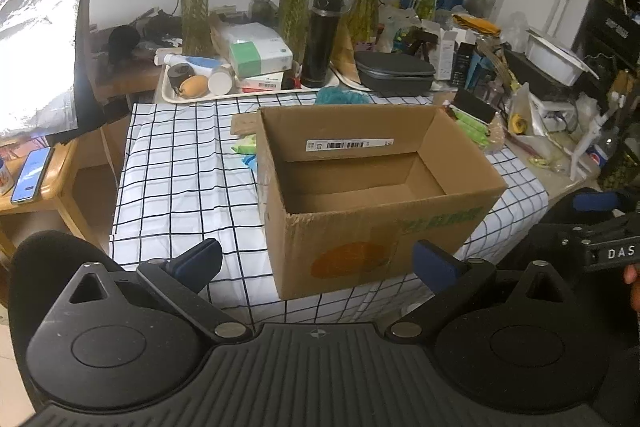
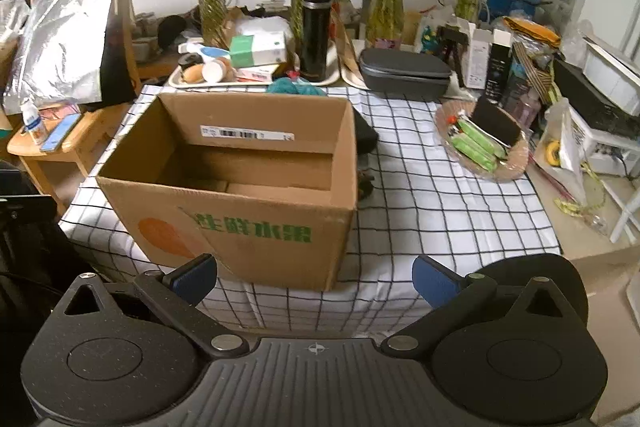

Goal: Organize soft objects

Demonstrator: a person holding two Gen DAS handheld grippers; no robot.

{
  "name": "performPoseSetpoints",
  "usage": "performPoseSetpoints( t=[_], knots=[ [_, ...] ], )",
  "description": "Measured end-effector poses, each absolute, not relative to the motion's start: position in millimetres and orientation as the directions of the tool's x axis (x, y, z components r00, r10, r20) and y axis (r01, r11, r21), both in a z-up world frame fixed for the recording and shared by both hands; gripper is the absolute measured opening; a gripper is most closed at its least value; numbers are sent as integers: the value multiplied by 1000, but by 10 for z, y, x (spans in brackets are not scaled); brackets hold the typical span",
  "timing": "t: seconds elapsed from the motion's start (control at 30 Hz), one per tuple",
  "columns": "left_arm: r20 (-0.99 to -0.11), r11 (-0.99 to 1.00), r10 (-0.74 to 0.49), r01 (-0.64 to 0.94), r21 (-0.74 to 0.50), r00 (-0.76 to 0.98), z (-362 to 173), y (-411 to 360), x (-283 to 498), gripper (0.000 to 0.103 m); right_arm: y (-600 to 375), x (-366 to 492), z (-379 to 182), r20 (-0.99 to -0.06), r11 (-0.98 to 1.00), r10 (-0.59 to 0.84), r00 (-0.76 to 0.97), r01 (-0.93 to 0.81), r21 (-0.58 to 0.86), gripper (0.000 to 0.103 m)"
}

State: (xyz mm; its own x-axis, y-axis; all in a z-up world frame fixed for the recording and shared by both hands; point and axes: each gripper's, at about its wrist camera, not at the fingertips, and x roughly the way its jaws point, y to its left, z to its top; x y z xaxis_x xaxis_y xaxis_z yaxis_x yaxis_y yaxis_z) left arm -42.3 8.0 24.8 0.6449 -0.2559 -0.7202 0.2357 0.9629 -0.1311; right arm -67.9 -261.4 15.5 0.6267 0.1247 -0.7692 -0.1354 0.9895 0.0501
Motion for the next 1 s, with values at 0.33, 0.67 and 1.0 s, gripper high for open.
performPoseSetpoints(
  t=[0.33, 0.67, 1.0],
  knots=[
    [-722, 962, -252, 245, -116, 644, 158, 93, -351, 103, -2592, -511, 70, -765, 976, 207, 610, -182, 119, 103],
    [-738, 953, -288, 256, -160, 610, 75, 117, -134, 103, -2645, -337, -91, -766, 969, 237, 598, -203, 141, 103],
    [-735, 955, -291, 224, -192, 613, 83, 177, 118, 103, -2701, -76, -190, -790, 976, 199, 581, -188, 108, 103]
  ],
)
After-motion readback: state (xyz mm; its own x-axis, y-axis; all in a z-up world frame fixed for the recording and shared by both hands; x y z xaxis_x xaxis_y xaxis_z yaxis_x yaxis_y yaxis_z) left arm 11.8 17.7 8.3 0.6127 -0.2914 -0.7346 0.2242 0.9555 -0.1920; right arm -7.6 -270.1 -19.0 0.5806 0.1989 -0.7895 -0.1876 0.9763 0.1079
